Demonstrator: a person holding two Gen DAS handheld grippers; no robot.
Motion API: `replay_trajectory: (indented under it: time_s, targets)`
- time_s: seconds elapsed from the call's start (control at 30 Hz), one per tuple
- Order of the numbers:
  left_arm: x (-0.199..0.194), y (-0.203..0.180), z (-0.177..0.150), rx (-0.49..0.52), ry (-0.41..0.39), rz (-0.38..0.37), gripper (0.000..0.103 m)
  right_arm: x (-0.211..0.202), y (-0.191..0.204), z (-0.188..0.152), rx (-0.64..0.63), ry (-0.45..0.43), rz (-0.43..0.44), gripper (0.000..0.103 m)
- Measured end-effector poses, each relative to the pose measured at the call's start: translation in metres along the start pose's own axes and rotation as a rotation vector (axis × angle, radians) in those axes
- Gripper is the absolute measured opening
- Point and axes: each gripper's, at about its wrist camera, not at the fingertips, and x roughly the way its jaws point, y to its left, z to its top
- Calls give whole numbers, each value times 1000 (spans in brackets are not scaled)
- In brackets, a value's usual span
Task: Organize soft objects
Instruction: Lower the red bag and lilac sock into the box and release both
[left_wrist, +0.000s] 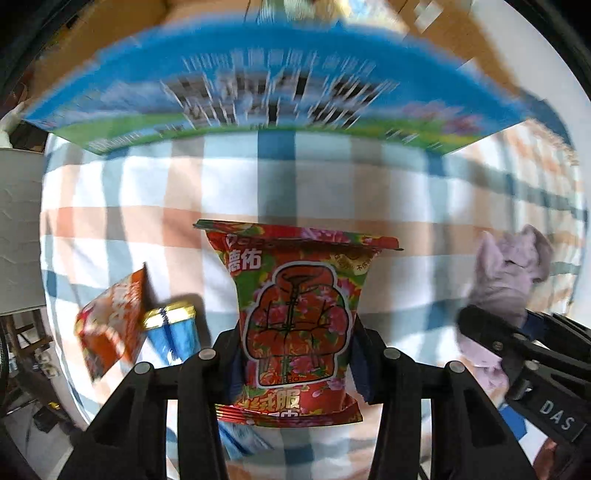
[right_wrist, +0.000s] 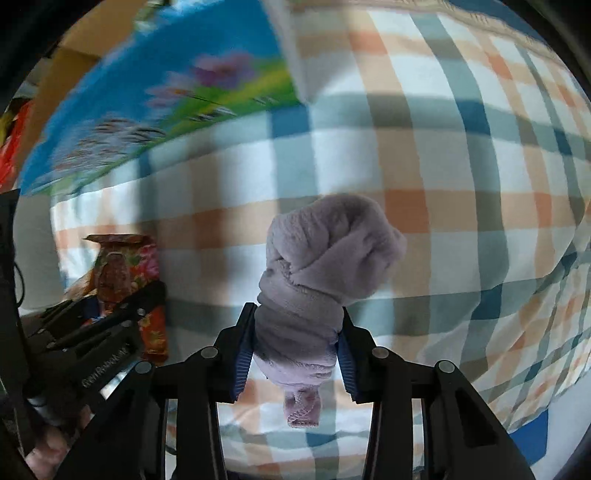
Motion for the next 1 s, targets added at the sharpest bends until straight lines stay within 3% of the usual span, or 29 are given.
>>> replay_trajectory:
  time_s: [0.2,0.33,0.47,0.6,0.8,1.0]
  targets:
    - [-68,5,-12,3,-132,-18,43,-69,29,-9,-92,-92,41,42]
    - [-109,17,14,10,-214,-22,43,-116,58,-14,-146,-155,49,42]
    - [-129,25,13,2,-278,-24,43,-117,86,-19,-185,-206,52,42]
    - [-156,31,41,-5,-320,-29,43,-129,99,-15,-211,-240,56,42]
    - [-154,41,90,2,-326,-8,43,-132,120,19,-222,-272,66,42]
    - [-136,59,159,-4,-260,25,43,-122,128,82,-196,-278,23,42]
